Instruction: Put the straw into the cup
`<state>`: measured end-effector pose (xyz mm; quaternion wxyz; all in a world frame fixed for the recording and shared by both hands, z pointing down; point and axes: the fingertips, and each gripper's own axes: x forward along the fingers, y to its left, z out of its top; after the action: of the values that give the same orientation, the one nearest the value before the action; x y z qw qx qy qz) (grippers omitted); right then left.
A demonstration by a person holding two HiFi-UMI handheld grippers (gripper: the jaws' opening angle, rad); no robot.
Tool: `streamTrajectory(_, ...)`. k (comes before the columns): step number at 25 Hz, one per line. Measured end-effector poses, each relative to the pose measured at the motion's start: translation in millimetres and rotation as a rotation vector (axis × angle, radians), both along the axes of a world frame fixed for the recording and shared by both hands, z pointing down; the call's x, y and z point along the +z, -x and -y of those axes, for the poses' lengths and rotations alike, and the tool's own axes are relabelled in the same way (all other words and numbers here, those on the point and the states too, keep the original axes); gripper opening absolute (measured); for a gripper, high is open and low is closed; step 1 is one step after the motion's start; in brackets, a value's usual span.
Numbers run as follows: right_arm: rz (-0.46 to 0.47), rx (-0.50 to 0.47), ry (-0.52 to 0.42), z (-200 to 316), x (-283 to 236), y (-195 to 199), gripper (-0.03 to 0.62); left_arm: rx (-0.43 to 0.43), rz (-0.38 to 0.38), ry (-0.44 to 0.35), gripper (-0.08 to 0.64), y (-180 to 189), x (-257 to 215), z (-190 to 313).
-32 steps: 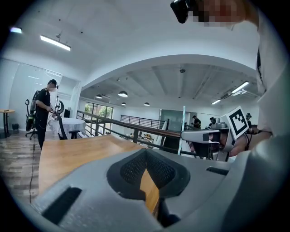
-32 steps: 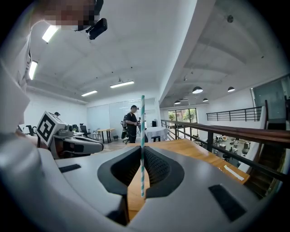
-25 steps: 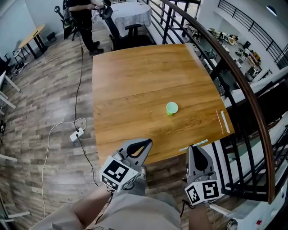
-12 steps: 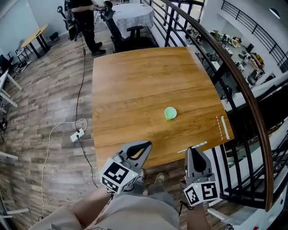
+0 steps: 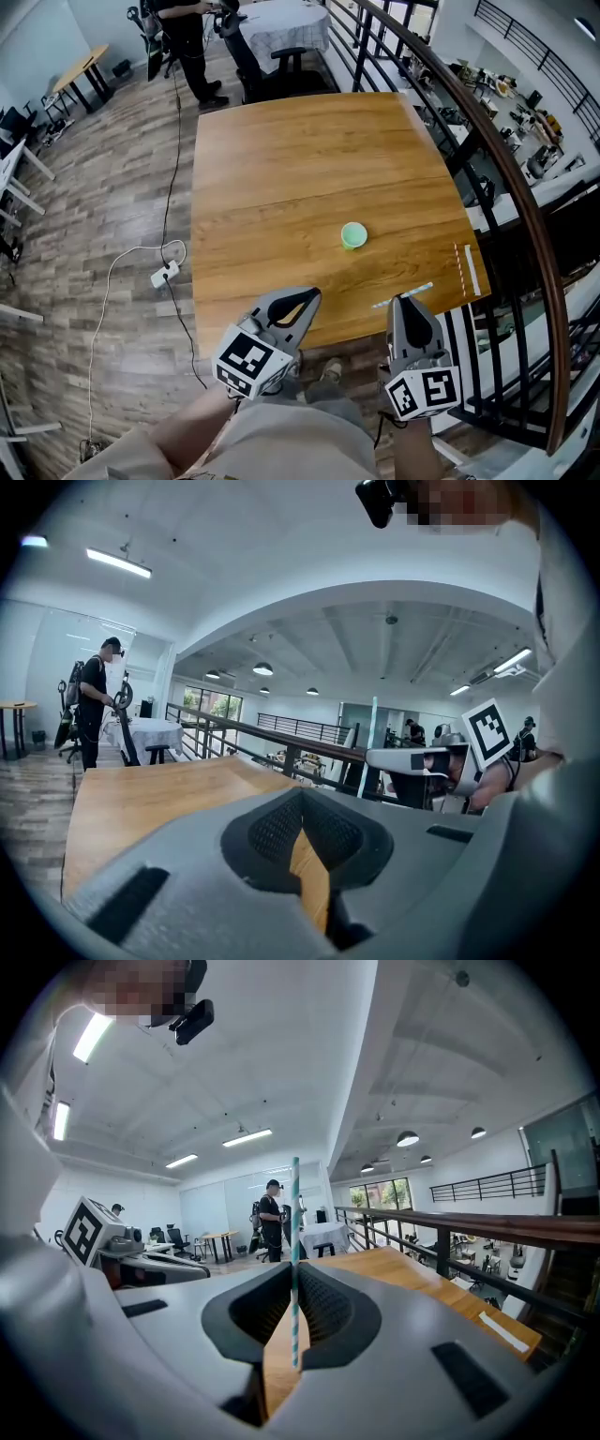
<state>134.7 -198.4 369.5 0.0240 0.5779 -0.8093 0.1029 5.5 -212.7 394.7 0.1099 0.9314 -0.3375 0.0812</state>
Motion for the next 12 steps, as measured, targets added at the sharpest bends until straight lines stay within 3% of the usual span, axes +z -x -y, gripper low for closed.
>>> streamTrajectory(12,-0.039,-0.046,-0.072,82.0,-5.9,0.2,0.035,0.002,0.037,-0.073,0.014,-23.5,3.4,59.6)
